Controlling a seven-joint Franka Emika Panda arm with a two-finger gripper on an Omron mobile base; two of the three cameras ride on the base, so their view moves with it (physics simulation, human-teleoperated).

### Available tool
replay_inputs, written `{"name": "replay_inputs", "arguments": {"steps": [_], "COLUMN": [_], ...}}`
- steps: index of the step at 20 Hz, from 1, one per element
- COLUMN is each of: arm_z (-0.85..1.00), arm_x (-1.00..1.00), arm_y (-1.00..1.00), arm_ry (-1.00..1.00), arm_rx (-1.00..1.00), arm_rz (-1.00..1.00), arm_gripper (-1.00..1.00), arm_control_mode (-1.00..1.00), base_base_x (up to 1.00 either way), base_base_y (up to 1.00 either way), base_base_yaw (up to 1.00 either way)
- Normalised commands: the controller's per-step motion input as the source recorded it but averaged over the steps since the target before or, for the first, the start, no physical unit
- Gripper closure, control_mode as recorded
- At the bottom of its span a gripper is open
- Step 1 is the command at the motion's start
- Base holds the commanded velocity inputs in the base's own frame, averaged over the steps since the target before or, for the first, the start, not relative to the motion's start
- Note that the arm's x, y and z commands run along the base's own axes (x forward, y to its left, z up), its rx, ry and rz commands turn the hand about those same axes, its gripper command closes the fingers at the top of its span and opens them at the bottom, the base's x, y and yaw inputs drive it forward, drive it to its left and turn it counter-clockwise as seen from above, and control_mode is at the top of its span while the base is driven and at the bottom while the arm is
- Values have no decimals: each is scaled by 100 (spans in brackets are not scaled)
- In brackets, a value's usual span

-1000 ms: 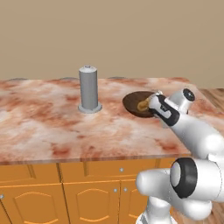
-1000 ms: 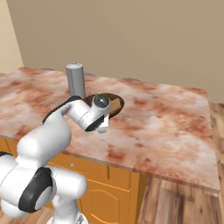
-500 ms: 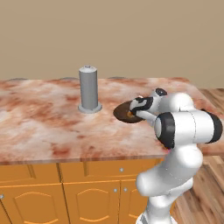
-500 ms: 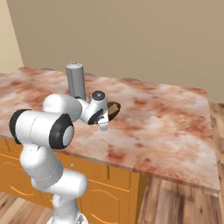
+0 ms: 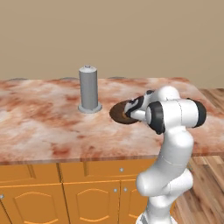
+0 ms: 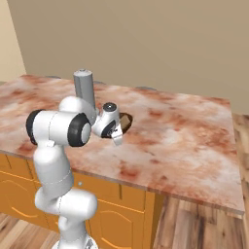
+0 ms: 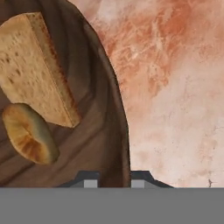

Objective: Pick up the heated bread from the toaster oven and place it in the bowl. Then move the bread bowl to the dining counter.

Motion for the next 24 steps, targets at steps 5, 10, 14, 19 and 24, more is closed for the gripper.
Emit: {"name": "replay_inputs", "arguments": {"steps": [5,10,14,19,24], "arm_z": [22,74,98,100,100], "arm_x": [-15,-72,-98,-100,-97], "arm_y": [-4,-10,0,0,1], "arm_ry": [0,-4,-12,-26,-40], "arm_rx": [0,0,0,0,0], "arm_rz": [3,0,4,6,9], "arm_gripper": [-100,-100,-100,-100,-100], "arm_control_mode": [-100,-100,-100,-100,-100], "base_base_x": [0,0,0,0,0], "base_base_y": [0,0,0,0,0], "base_base_yaw": [0,0,0,0,0]}}
